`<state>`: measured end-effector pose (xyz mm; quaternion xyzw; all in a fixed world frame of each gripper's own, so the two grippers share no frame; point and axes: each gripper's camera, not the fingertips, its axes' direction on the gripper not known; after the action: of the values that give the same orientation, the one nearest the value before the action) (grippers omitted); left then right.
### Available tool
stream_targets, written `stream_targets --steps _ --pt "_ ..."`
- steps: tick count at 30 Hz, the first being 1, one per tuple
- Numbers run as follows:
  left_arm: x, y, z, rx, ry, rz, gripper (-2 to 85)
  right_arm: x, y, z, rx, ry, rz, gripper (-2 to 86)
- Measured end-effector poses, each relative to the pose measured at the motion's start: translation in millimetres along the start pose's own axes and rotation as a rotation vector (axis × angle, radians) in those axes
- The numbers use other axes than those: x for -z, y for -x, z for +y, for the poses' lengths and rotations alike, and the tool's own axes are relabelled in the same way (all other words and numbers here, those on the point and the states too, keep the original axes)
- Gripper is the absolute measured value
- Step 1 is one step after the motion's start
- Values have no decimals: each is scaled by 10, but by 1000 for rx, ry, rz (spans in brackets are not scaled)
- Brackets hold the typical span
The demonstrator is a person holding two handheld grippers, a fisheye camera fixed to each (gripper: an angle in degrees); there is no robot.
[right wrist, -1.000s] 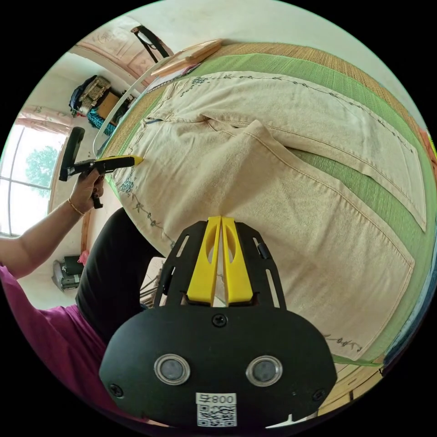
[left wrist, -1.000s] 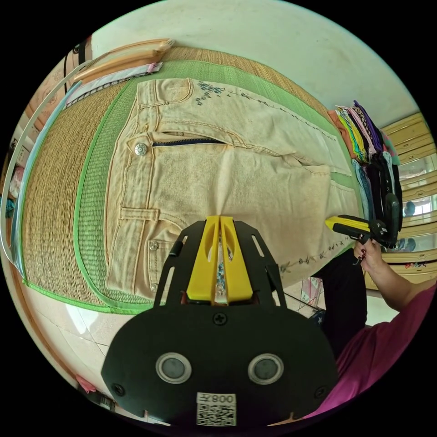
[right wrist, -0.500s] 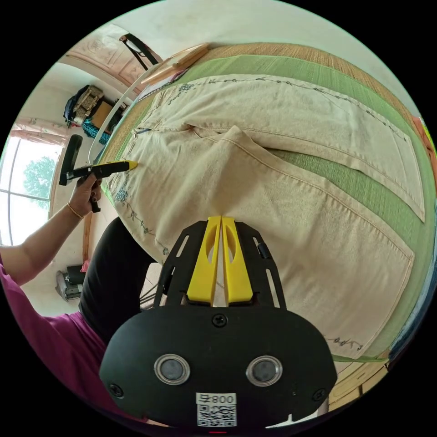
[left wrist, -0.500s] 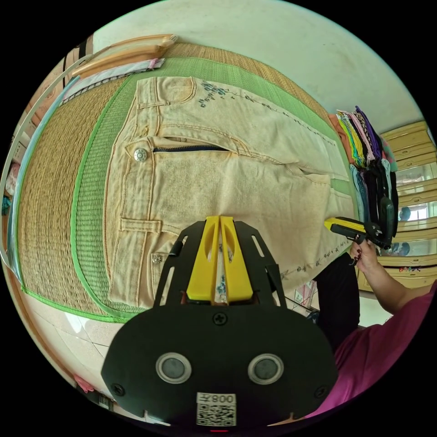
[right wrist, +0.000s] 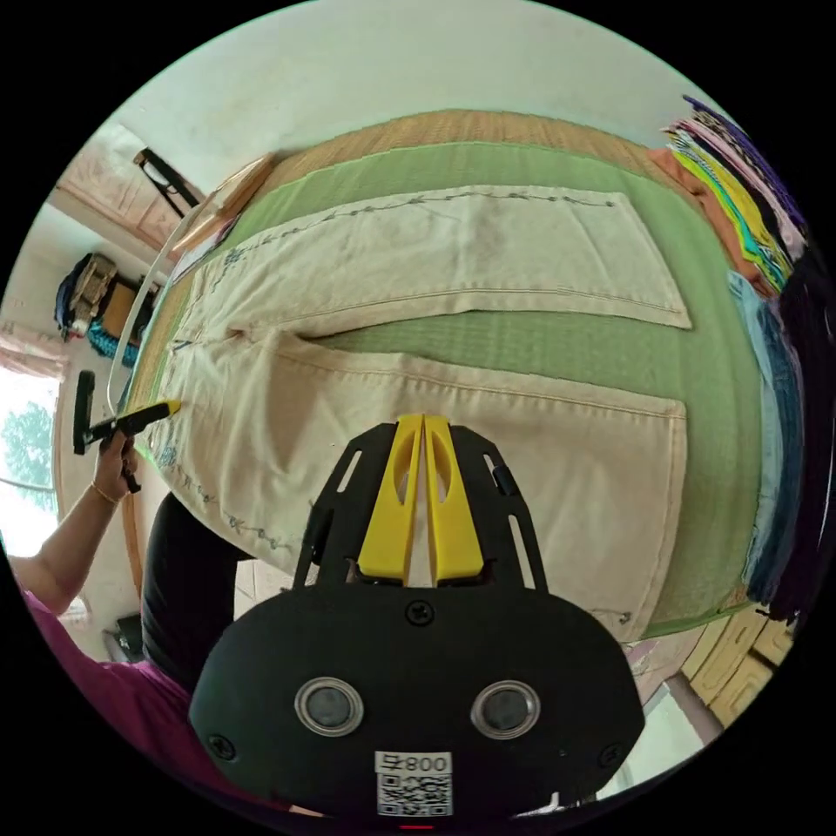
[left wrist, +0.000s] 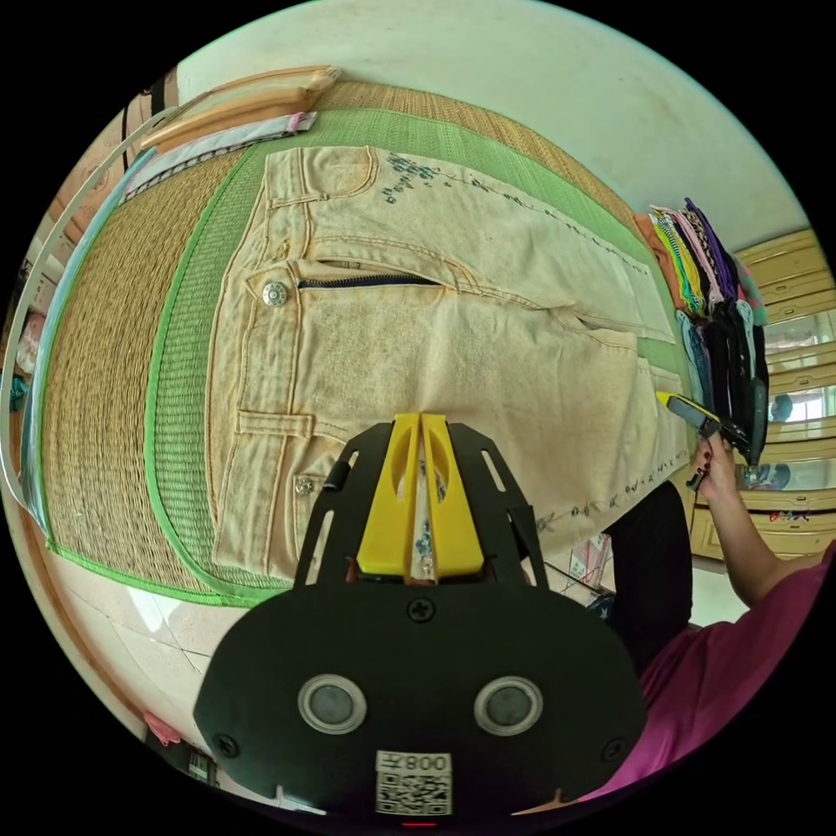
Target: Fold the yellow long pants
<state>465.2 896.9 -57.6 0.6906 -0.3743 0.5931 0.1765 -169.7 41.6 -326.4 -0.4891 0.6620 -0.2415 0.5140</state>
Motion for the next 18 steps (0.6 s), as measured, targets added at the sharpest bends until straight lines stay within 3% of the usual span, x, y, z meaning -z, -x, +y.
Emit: stream_targets --steps 3,6,9,13,18 --pt "42 71 19 18 -4 22 0 149 -335 30 -116 -10 116 0" --pt "92 64 35 -8 -2 -3 0 298 -485 129 -144 -17 106 0" --pt "137 41 35 -33 7 -38 0 471 -459 202 -170 -14 254 0" --pt "202 75 63 -15 9 -48 0 718 -532 274 -233 -52 127 0" --pt "345 -47 134 -58 -14 -23 0 1162 -562 383 -267 -138 119 0"
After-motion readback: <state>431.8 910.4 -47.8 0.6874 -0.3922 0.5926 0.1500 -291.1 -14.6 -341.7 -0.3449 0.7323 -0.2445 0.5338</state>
